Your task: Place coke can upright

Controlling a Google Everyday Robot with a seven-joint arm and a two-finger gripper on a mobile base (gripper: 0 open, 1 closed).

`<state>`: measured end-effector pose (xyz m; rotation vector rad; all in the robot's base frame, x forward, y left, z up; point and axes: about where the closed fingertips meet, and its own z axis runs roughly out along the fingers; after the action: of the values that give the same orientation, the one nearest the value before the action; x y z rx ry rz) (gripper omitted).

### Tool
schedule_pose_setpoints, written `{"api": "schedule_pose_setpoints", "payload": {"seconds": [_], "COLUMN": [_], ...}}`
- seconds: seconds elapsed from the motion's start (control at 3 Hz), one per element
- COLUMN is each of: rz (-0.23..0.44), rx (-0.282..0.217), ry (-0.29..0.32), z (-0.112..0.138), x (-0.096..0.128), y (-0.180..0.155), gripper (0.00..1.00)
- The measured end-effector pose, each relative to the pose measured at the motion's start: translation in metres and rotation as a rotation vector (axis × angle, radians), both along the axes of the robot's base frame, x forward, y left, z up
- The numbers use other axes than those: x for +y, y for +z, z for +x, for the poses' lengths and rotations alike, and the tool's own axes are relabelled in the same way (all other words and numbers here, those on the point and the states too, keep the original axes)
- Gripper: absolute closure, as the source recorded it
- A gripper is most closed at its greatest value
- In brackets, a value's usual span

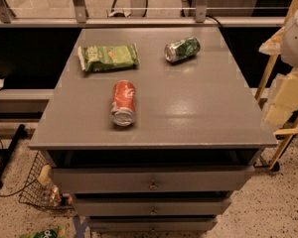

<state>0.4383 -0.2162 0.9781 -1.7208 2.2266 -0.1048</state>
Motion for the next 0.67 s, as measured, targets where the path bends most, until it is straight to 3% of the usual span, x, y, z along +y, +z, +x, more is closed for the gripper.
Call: {"api": "schedule_pose_setpoints", "payload": {"seconds": [0.33, 0.67], "rz": [0.000, 0.011], "rx": [0.000, -0.007], "ry": [0.000, -0.049], "z": [0.000, 0.009], "x": [0.000, 0.017], "y": [0.000, 0.002], "gripper": [0.00, 0.00]}}
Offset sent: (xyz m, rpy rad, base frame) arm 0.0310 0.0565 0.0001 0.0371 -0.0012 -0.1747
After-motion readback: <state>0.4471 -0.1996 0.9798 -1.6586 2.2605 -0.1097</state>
